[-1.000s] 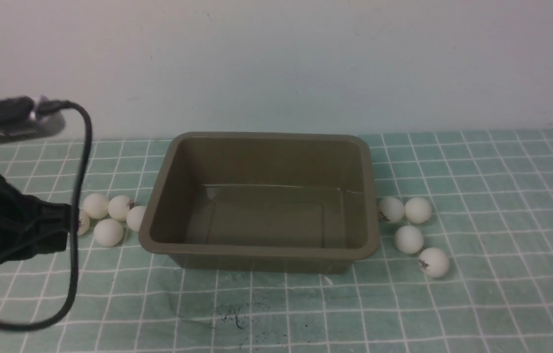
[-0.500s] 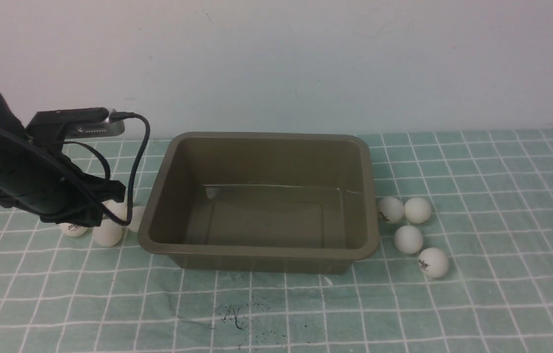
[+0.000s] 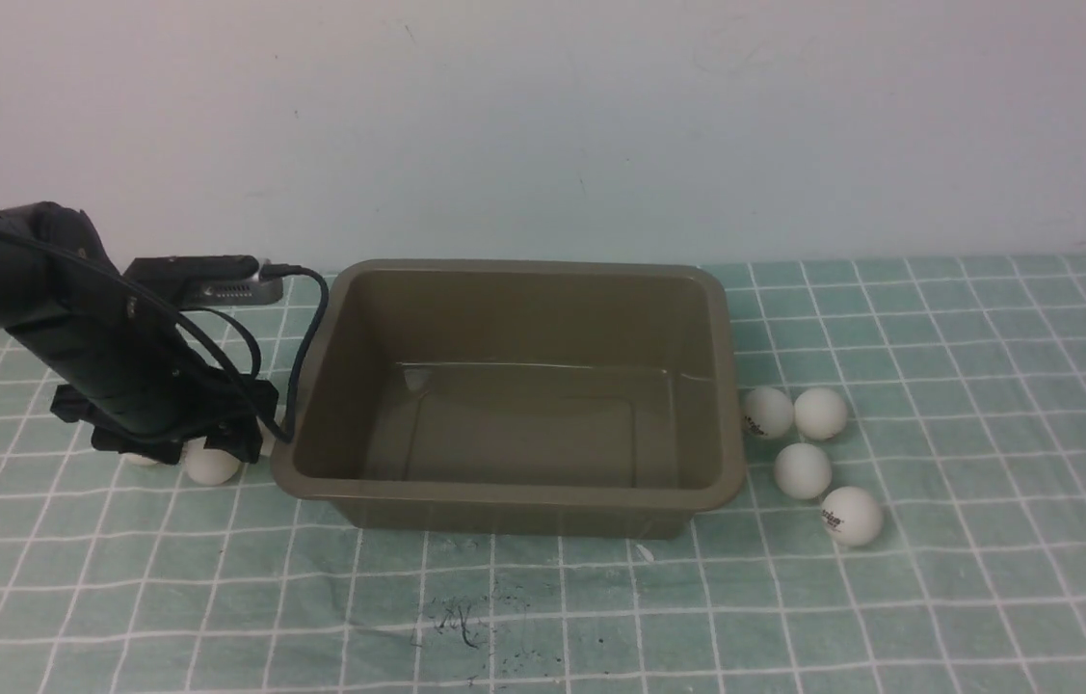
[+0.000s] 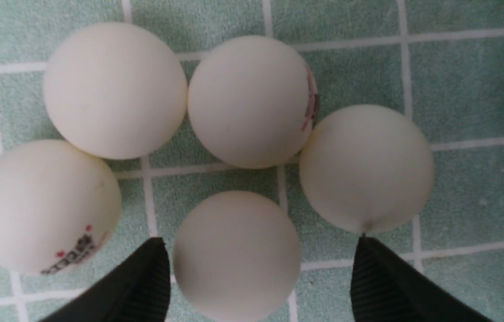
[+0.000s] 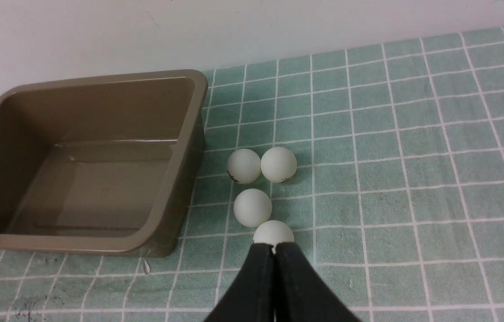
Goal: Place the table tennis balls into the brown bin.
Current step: 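Reach for and grasp a ping pong ball on the table beside the basket, then drop the ball into the bin, then reach for and grasp a ping pong ball on the table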
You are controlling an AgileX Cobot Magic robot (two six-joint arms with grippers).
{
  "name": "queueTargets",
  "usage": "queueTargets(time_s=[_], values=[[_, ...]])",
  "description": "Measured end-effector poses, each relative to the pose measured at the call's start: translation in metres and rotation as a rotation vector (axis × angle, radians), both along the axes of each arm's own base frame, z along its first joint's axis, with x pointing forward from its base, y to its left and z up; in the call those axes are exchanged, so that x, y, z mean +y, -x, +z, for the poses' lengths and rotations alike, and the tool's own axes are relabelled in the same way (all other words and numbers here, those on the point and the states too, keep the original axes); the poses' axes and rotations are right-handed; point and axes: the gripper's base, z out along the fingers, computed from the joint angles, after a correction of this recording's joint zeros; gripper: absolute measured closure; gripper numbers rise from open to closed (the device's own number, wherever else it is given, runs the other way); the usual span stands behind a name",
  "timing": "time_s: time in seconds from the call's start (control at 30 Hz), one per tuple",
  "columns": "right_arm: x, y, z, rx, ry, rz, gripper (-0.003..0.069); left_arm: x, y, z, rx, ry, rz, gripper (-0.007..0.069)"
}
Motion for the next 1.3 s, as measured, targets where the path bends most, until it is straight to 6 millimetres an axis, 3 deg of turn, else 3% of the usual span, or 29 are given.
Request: queueTargets(time_s=[0.13,0.23,0.33,0.43,0.6,0.7,0.77,0.9,1.03,1.07,1.17,1.23,1.3], values=[[0.000,-0.004,-0.002,0.016,0.002,0.000,0.0673,0.000,-0.002,-0.014,0.025,-0.001,0.001,0.0179],[0.001,-0.010,-0.005,0.053,0.003,0.002,0.0673,0.000,-0.002,-0.015,0.026,-0.002,0.001,0.0278],[0.002,-0.016,-0.006,0.090,0.015,0.011,0.0673,0.000,0.001,-0.010,0.047,0.001,0.001,0.0274],[0.006,-0.032,-0.010,0.188,0.049,0.057,0.0669,0.000,0.013,0.014,0.081,-0.010,-0.012,0.0272],[0.017,-0.076,-0.026,0.343,0.060,0.155,0.0626,-0.004,0.037,0.082,-0.028,-0.001,-0.023,0.0272],[0.020,-0.096,-0.038,0.404,0.081,0.186,0.0589,-0.015,0.047,0.108,-0.105,0.038,-0.033,0.0272],[0.023,-0.129,-0.056,0.486,0.103,0.216,0.0513,-0.037,0.054,0.127,-0.180,0.095,-0.082,0.0272],[0.030,-0.166,-0.077,0.544,0.142,0.252,0.0376,-0.073,0.053,0.118,-0.180,0.135,-0.198,0.0272],[0.051,-0.201,-0.109,0.606,0.225,0.332,0.0195,-0.103,0.044,0.085,-0.106,0.143,-0.263,0.0249],[0.051,-0.201,-0.109,0.606,0.225,0.332,0.0195,-0.103,0.043,0.083,-0.103,0.143,-0.264,0.0249],[0.066,-0.221,-0.135,0.654,0.287,0.373,0.0105,-0.108,0.038,0.068,-0.076,0.133,-0.265,0.0105],[0.068,-0.228,-0.147,0.685,0.290,0.355,0.0087,-0.104,0.035,0.072,-0.084,0.106,-0.276,0.0043],[0.067,-0.234,-0.160,0.713,0.309,0.345,0.0083,-0.094,0.031,0.086,-0.102,0.071,-0.270,0.0030]])
